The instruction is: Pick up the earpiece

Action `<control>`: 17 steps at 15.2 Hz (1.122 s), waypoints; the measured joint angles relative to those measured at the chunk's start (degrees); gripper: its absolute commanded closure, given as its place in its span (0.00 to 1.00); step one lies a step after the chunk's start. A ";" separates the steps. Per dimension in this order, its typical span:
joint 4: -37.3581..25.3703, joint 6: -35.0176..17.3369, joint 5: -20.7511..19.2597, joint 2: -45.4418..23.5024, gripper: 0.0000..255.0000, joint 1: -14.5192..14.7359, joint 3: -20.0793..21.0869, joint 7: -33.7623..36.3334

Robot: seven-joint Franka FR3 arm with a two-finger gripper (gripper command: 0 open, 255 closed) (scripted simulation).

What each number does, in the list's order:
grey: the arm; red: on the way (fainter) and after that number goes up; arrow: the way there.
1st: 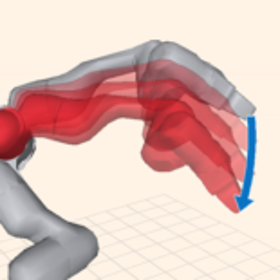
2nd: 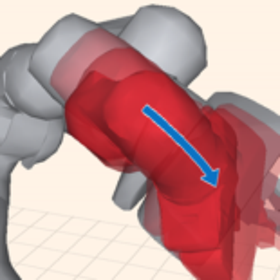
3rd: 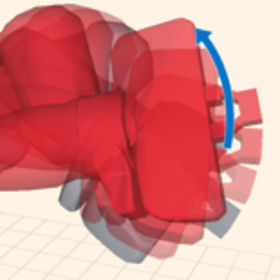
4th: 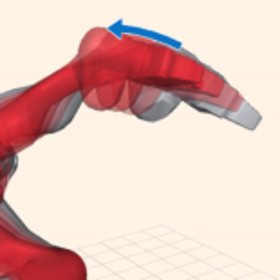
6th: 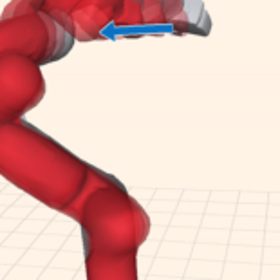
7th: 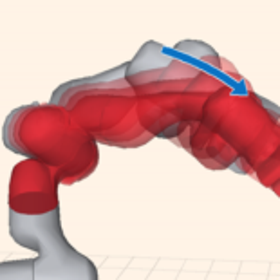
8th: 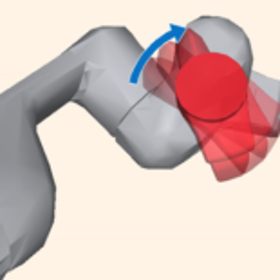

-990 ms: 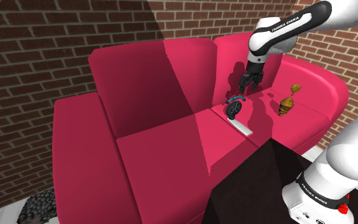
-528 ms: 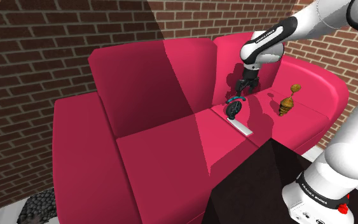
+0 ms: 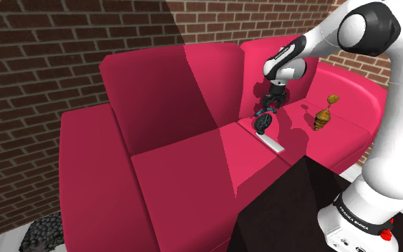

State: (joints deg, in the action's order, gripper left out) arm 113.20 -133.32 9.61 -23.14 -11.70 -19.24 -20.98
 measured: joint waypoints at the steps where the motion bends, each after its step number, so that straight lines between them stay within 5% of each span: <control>1: -1.61 -0.28 0.73 -1.90 0.00 -0.65 0.19 -0.31; 7: -13.55 -0.72 4.57 -14.45 0.00 -5.43 1.62 -2.09; 14: -15.65 -3.40 5.91 -19.26 0.00 -6.60 2.76 -2.74; 15: -15.74 -3.52 5.97 -19.49 1.00 -6.65 2.82 -2.77; 17: -15.79 -3.61 6.01 -19.59 1.00 -6.69 2.86 -2.81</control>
State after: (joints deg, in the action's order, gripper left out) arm 97.41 -136.93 15.62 -42.73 -18.39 -16.38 -23.79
